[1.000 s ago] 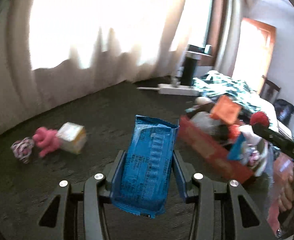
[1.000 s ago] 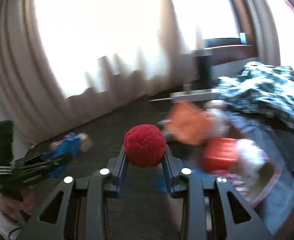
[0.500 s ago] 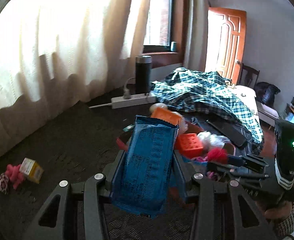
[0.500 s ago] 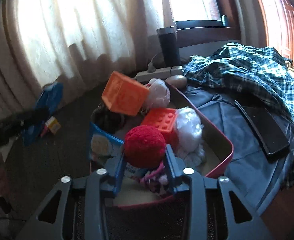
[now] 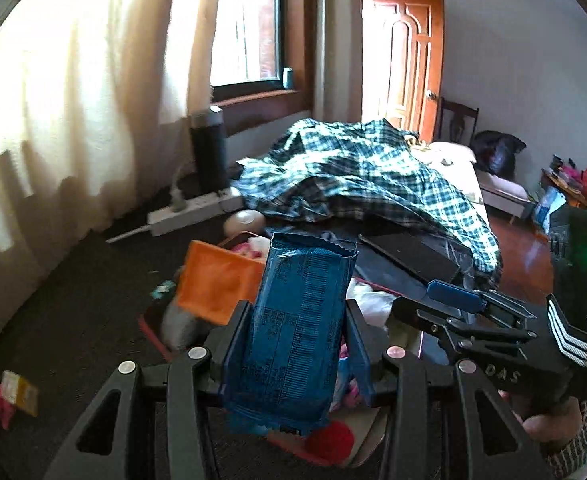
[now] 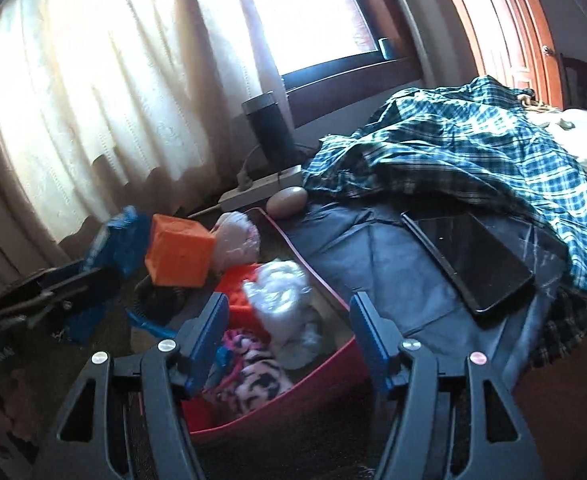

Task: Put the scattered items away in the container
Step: 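Carry the blue packet and red pompom into the red box and release both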

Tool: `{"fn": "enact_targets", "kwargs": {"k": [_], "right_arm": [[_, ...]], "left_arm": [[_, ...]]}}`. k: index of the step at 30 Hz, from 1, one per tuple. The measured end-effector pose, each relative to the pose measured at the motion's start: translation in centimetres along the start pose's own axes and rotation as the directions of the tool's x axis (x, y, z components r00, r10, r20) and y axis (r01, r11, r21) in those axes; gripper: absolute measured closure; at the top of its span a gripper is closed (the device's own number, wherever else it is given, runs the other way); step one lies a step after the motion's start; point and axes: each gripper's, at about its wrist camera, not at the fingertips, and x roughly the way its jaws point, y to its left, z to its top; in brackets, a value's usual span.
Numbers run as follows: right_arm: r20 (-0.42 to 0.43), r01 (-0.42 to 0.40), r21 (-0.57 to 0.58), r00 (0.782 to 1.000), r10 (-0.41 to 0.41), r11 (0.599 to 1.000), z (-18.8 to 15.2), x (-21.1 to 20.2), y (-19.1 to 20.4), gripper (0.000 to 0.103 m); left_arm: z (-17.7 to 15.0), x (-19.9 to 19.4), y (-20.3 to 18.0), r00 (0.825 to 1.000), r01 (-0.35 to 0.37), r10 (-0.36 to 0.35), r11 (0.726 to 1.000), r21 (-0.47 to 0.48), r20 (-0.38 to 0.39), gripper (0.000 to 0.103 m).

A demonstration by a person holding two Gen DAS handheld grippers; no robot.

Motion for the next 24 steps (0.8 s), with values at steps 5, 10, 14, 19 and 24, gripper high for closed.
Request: {"fn": "enact_targets", "kwargs": {"k": [5,10,14,19,24], "right_arm": [[0.002,0.007,0.006,1.0,-0.007,1.0,0.2,0.2,-0.4,0.036],[-0.005,0.012,0.008,1.0,-0.012,1.0,0.1,0.5,-0.6,0.036],[-0.011,0.019,0.01,1.0,-0.019,1.0,-0.1,0.8,-0.6,0.036],[-0.017,0.022,-0.002,1.0,-0.022,1.0,-0.4,1.0,-0.2,0.036],[-0.021,0.02,-0.009,1.0,-0.02,1.0,-0.7,1.0,0.2,0.036]], "left_arm": [[0.7,3.1,-0.8,1.0,0.004,-0.004,1.0,0.004,-0.031,0.056],[0.2,4.0,-0.3,0.998,-0.027,0.026,0.999,-0.024,-0.052,0.031],[-0.2,2.7,0.8,0.999,-0.025,0.024,0.998,-0.063,-0.022,0.023],[-0.9,0.9,2.1,1.0,-0.026,0.026,0.995,-0.101,-0.005,0.023],[-2.8,-0.8,4.5,0.998,-0.067,0.065,0.986,-0.155,-0.016,0.023]]}}
